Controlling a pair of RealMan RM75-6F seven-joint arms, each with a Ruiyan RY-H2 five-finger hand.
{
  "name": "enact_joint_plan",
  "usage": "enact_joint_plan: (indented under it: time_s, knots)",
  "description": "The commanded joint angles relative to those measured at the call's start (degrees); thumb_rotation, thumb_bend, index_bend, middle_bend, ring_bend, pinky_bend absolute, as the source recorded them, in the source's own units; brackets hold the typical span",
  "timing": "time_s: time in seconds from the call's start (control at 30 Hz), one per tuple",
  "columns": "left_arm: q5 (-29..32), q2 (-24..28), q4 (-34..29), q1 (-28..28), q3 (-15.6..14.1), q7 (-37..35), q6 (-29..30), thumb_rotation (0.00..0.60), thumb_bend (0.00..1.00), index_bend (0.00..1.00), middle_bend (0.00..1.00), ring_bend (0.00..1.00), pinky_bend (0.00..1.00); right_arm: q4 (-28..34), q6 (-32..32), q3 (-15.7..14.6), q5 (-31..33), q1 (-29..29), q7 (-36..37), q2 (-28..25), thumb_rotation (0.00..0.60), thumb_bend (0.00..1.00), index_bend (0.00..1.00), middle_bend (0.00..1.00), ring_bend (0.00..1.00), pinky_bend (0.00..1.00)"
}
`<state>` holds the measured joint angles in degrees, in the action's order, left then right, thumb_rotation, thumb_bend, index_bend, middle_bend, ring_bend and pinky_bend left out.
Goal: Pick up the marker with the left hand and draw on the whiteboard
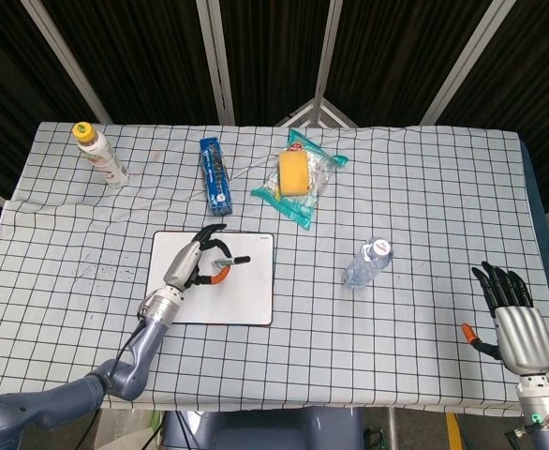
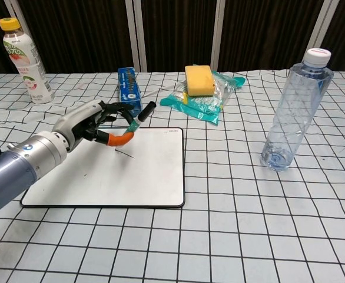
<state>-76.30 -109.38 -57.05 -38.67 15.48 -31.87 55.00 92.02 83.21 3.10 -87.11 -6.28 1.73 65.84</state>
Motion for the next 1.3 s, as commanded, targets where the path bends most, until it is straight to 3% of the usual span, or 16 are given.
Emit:
enact_joint_plan:
  time_s: [0.03, 0.17, 0.33, 0.5, 0.73, 1.0, 1.3]
  knots:
    - [-0.43, 1.31, 2.33, 0.38, -0.06, -0.23, 0.93, 0.6, 0.55, 0.68, 0.09, 0.0, 0.0, 0.09, -0.04, 0.14, 0.28, 0.0, 0.06, -0.01, 0.6, 0.31, 0.0, 0.0, 0.0, 0.0]
    - [-0.52, 2.76, 2.35, 0.52, 1.29, -1.64, 2.9, 0.6, 0.55, 0.68, 0.09, 0.0, 0.0, 0.16, 0.13, 0.14, 0.16, 0.05, 0.11, -0.12, 0.6, 0.31, 0.0, 0.0, 0.0, 0.0]
    - [-1.28, 5.44, -2.02, 0.94, 2.48, -3.31, 5.6, 0.6, 0.55, 0.68, 0.09, 0.0, 0.0, 0.13, 0.23, -0.05, -0.27, 0.07, -0.07, -0.1, 0.6, 0.31, 0.0, 0.0, 0.0, 0.0]
    - [-2.2, 7.59, -9.09, 1.77, 1.29, -2.93, 6.28, 0.6, 0.55, 0.68, 0.09, 0.0, 0.0, 0.11, 0.28, -0.09, -0.38, 0.07, -0.35, 0.01, 0.6, 0.31, 0.0, 0.0, 0.0, 0.0]
    - [-0.56, 6.36, -15.37, 2.37, -0.54, -0.67, 4.93, 0.6, 0.55, 0.68, 0.09, 0.0, 0.0, 0.11, 0.45, -0.01, -0.25, 0.17, -0.44, -0.04, 0.6, 0.31, 0.0, 0.0, 0.0, 0.0]
    - [0.7, 2.67, -15.53, 2.36, -2.97, 3.04, 3.52, 0.6, 0.55, 0.68, 0.09, 0.0, 0.0, 0.07, 0.34, -0.02, -0.26, 0.14, -0.26, -0.14, 0.6, 0.31, 0.0, 0.0, 0.0, 0.0]
    - [1.46, -0.1, -13.27, 1.43, -2.23, 3.98, 3.07, 0.6, 0.55, 0.68, 0.09, 0.0, 0.0, 0.11, 0.17, 0.0, -0.14, 0.1, -0.07, -0.19, 0.6, 0.31, 0.0, 0.0, 0.0, 0.0]
